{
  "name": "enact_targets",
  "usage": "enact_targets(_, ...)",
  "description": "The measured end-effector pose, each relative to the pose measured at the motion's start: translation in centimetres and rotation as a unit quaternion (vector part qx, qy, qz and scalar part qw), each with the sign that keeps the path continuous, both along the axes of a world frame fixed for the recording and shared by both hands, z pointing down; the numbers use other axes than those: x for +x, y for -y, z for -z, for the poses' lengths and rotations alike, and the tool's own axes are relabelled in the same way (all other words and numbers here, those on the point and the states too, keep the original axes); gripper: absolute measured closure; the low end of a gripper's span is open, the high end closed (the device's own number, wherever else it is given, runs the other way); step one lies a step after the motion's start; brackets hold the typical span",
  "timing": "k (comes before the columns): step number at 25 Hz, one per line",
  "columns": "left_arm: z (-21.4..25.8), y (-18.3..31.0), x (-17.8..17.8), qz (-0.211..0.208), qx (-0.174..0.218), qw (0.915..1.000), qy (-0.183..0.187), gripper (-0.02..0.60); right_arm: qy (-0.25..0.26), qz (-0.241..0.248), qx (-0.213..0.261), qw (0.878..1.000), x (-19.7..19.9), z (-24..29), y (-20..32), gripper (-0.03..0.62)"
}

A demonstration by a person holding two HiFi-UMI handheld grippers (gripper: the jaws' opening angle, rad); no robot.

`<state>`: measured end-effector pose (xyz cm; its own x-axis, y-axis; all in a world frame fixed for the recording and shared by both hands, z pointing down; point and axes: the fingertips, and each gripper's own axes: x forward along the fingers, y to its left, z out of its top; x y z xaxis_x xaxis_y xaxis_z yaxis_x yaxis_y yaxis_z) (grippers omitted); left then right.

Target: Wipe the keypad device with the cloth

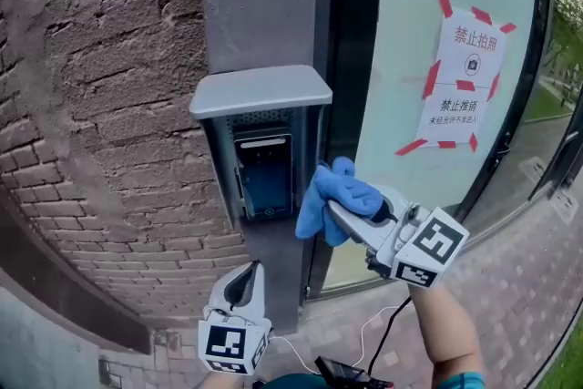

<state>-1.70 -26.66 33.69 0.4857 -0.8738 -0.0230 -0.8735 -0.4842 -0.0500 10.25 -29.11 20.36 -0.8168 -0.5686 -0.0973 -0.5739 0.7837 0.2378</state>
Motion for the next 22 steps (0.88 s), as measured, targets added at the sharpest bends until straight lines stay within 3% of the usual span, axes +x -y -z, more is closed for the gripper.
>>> enact_targets(5,-0.5,0.6,0.0,0.003,-0.014,0.9999,-0.002,0.588,-0.05,0.019,-0.025,0.998,0.6,-2.3,-0.5,0.548)
enact_targets(7,-0.1,0.6,-0.1,0.005,-0.012,0.9999,-0.005,0.588,-0.031,0.007,-0.004,0.999,1.5,0.1,-0.7,0.548)
enact_targets(10,0.3,0.5,-0.5,0.008,-0.009,0.9999,-0.008,0.588,0.041,-0.011,0.035,0.998,2.8,6.0,-0.9,0.548)
enact_targets(15,0.0,0.1,-1.1,0.012,-0.01,0.9998,-0.009,0.588,0.123,-0.024,0.104,0.987,3.5,15.2,-1.2,0.546)
enact_targets(18,-0.3,-0.1,-1.2,0.011,-0.014,0.9998,-0.012,0.588,0.124,-0.022,0.127,0.984,3.0,18.0,-1.2,0.546)
enact_targets(22,-0.8,-0.3,-1.5,0.013,-0.019,0.9996,-0.014,0.588,0.09,-0.018,0.115,0.989,1.8,16.2,-0.5,0.546)
